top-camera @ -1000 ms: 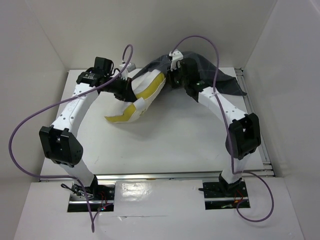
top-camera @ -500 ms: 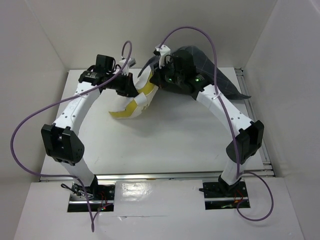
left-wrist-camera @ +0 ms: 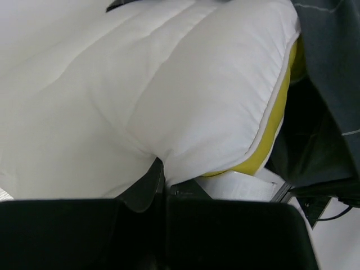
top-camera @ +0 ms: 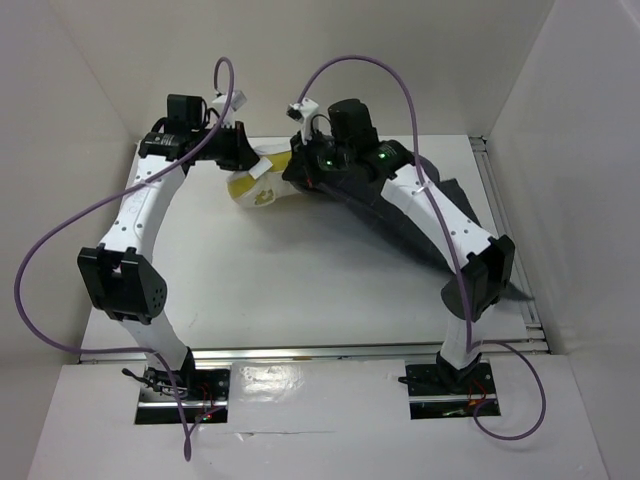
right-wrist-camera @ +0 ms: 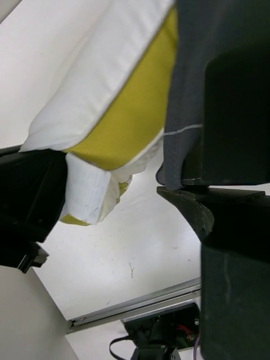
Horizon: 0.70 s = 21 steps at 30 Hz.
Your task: Put the pillow into the pillowcase
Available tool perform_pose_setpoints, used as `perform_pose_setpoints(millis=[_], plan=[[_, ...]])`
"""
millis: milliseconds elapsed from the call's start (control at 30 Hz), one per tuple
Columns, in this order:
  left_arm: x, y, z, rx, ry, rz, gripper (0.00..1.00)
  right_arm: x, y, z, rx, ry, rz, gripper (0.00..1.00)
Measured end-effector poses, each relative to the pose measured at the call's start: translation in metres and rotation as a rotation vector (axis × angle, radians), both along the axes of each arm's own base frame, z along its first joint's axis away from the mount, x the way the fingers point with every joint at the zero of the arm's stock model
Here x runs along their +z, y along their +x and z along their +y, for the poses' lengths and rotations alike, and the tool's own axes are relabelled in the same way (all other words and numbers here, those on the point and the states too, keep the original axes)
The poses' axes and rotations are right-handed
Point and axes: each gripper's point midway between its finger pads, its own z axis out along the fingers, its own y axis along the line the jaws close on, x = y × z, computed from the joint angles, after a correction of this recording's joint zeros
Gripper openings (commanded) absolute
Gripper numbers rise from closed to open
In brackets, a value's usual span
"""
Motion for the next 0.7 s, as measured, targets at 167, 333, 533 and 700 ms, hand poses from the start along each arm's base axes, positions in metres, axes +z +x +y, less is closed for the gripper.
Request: perform_pose_setpoints(millis=[167, 333, 533, 700], plan=[[-0.005, -0.003, -0.007, -0.017, -0.023, 0.008, 0.00, -0.014, 0.003, 0.017, 0.045, 0.001, 0.039, 0.00], [-0.049, -0.043, -0.017, -0.045, -0.009, 0.102, 0.00, -0.027, -0.010, 0.018, 0.076, -0.023, 0.107, 0.00], [-0.062, -0.062, -0.021, -0.056, 0.012, 0.116, 0.00, -0.034, -0.022, 0.021, 0.085, -0.045, 0.152, 0.47], [-0.065, -0.061, -0.017, -0.040, 0.028, 0.106, 0.00, -0.029, -0.010, 0.009, 0.016, -0.036, 0.155, 0.68]])
